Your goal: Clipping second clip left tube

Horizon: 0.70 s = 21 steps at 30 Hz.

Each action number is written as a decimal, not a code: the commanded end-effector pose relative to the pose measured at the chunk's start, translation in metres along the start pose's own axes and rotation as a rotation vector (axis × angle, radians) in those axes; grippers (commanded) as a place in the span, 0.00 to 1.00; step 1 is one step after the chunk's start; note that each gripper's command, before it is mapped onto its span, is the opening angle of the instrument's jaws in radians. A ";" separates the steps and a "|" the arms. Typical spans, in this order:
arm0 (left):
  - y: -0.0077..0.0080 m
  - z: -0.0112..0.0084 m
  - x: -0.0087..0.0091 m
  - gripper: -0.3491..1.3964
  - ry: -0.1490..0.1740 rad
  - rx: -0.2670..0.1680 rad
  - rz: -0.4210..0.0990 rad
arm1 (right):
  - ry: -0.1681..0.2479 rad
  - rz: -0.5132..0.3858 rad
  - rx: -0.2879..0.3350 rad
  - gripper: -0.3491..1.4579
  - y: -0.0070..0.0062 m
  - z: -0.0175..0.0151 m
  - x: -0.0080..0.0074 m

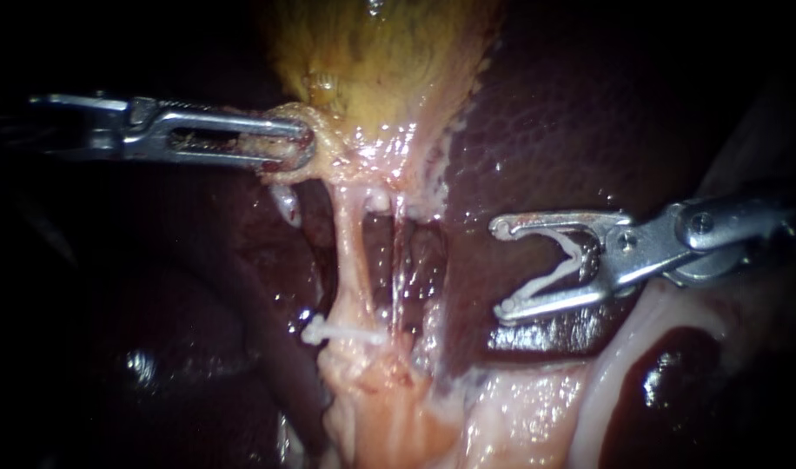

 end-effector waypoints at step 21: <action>0.0033 -0.0076 0.0024 0.00 0.024 0.012 -0.029 | 0.042 0.118 0.089 0.47 -0.0027 0.0084 0.0051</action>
